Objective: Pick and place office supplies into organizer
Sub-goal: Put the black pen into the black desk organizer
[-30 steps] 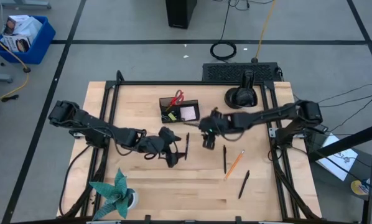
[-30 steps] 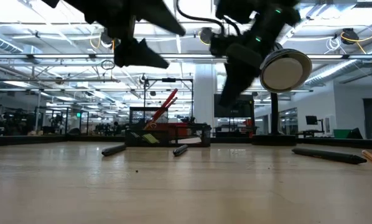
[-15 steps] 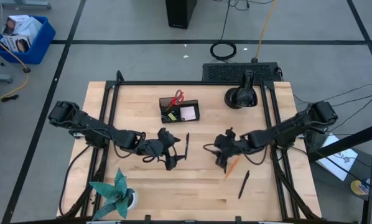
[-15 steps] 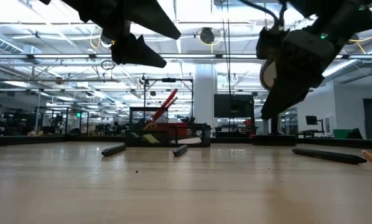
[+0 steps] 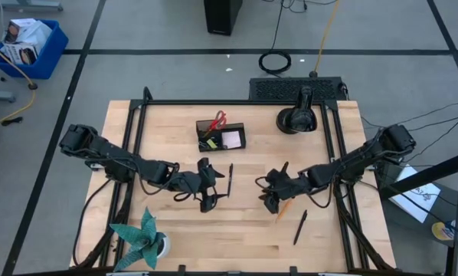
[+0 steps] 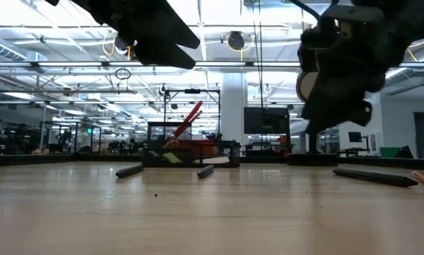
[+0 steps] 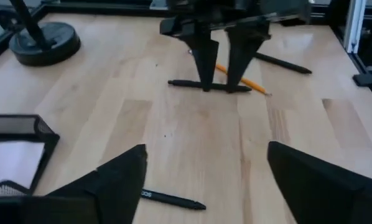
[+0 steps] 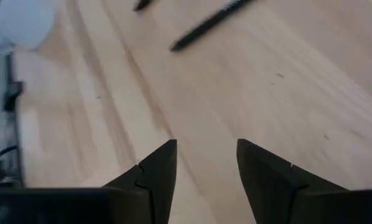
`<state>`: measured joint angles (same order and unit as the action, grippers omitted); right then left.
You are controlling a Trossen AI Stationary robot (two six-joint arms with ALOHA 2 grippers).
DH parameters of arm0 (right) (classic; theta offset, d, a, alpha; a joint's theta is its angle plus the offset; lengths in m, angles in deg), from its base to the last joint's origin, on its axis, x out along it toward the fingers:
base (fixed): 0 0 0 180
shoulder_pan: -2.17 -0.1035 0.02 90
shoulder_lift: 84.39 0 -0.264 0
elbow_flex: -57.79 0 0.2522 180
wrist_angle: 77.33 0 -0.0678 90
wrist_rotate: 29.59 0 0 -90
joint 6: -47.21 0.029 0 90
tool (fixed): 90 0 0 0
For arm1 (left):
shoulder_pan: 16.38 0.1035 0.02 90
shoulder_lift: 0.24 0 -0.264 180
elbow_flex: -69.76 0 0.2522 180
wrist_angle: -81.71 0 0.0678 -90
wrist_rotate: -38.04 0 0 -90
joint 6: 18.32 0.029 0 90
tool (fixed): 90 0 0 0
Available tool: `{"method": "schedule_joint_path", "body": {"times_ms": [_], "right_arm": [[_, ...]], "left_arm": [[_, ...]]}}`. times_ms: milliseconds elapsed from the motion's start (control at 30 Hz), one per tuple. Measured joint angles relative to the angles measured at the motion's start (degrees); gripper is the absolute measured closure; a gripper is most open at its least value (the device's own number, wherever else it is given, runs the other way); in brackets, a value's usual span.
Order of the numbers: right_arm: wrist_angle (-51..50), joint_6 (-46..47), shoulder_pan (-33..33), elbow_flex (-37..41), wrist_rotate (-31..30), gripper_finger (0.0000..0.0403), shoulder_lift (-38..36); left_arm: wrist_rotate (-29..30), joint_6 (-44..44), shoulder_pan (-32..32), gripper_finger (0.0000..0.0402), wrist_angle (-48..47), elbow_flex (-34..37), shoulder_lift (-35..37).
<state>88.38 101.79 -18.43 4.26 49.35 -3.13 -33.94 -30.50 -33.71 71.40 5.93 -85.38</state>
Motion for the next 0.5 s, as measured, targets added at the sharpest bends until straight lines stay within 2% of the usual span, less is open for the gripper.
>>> {"method": "schedule_joint_path", "body": {"times_ms": [233, 400, 500], "right_arm": [[-7.9, 12.2, -3.2, 0.0, -5.3, 0.0261, 0.3], [-16.9, 19.8, -3.2, 0.0, -8.0, 0.0274, 0.3], [-19.5, 23.3, -2.2, 0.0, -6.7, 0.0281, 0.1]], "left_arm": [[0.0, 2.0, 1.4, 0.0134, -1.6, 0.0, 0.0], [0.0, 2.9, 2.0, 0.0148, -3.0, 0.0, 0.0], [0.0, 2.9, 1.9, 0.0148, -3.4, 0.0, 0.0]]}}
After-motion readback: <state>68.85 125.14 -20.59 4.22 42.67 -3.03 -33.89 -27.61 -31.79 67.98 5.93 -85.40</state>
